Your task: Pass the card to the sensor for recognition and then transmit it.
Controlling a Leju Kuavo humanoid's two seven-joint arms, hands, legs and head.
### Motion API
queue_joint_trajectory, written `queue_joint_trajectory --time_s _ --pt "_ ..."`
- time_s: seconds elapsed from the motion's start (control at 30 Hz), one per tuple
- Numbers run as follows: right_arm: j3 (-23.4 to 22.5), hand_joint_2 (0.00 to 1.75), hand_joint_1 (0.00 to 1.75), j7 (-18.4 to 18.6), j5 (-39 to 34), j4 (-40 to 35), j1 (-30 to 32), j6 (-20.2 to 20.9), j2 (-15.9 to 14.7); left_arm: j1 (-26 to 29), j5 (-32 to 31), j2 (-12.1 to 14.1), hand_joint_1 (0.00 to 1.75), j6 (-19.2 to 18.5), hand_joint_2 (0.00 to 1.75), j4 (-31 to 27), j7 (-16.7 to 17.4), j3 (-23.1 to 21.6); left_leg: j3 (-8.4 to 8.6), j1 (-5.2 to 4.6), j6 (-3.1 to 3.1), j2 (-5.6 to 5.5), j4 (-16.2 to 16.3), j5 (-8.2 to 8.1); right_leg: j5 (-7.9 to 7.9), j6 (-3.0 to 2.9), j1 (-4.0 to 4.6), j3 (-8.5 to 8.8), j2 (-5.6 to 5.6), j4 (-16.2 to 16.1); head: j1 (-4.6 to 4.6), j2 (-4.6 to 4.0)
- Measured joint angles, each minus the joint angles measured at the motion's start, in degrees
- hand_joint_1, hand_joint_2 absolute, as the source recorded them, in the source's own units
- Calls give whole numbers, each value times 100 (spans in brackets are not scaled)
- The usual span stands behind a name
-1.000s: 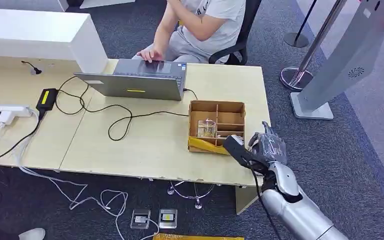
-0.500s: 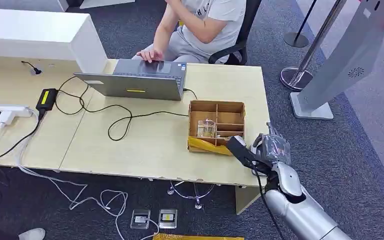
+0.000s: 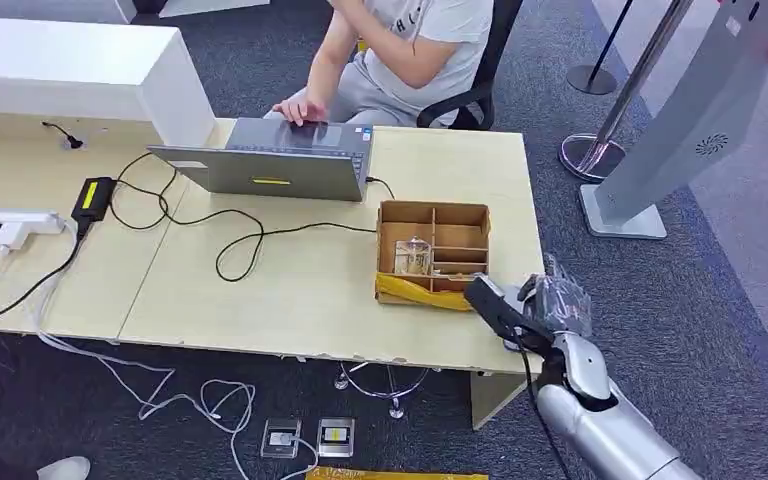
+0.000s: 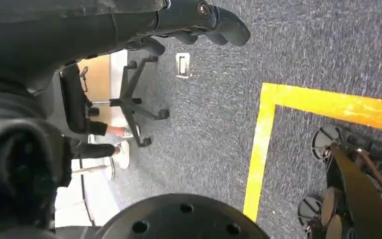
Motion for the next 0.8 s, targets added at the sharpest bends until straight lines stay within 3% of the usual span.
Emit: queue_joint_trajectory --time_s 0.57,0.8 --pt "-155 175 175 -17 -183 177 50 -98 -9 0 89 -4 0 0 0 0 -2 -11 4 0 0 1 0 0 0 0 0 2 2 0 0 0" --pt "-387 175 175 -522 -907 308 176 -365 -5 0 288 0 0 76 0 0 -159 -9 6 0 0 3 0 0 1 0 1 4 3 0 0 0"
